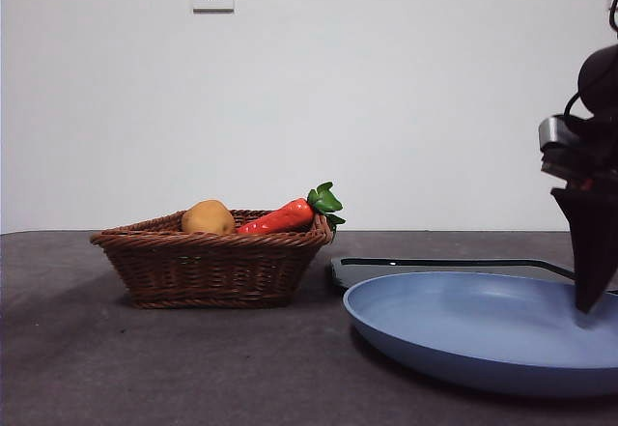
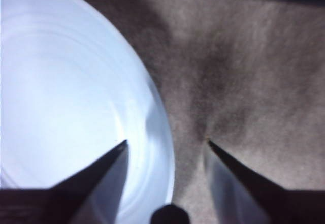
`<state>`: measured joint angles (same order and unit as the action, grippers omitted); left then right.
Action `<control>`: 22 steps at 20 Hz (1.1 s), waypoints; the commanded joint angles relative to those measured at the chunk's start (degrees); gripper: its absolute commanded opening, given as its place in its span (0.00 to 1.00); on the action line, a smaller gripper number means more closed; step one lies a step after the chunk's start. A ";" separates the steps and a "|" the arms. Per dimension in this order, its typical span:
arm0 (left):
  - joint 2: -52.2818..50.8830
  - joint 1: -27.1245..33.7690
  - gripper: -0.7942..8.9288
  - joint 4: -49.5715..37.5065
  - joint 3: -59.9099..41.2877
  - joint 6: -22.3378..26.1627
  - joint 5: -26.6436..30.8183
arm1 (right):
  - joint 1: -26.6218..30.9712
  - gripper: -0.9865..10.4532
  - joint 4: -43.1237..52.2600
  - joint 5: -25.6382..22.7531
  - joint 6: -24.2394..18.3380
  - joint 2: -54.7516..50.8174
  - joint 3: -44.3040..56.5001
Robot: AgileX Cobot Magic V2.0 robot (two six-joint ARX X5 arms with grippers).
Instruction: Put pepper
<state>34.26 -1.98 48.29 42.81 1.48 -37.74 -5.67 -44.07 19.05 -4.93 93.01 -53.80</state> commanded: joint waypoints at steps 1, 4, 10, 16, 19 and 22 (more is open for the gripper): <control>0.09 0.07 0.44 -1.14 0.79 -0.15 -0.20 | -0.35 0.23 0.39 -0.09 -0.11 1.95 -0.94; 0.09 0.09 0.44 -1.60 0.79 -0.17 -0.20 | -0.35 0.13 0.37 -0.07 -0.09 2.14 -0.94; 0.11 0.07 0.44 -3.04 0.79 -0.31 0.24 | -0.35 0.09 -0.44 0.11 0.59 1.49 -0.94; 5.57 -2.21 0.44 -8.07 2.08 -2.38 3.30 | -0.28 0.09 -6.03 0.09 0.61 -11.34 -1.03; 12.79 -6.49 0.44 -11.37 5.29 -2.80 6.80 | 0.24 0.09 -6.60 0.11 2.25 -21.68 -1.05; 22.18 -12.11 0.44 -13.38 10.84 -2.80 13.05 | 0.98 0.09 -8.59 0.07 2.97 -29.70 -2.08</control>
<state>55.75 -13.91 35.62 52.95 -1.13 -25.10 -4.69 -53.17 18.87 -2.76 62.76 -54.78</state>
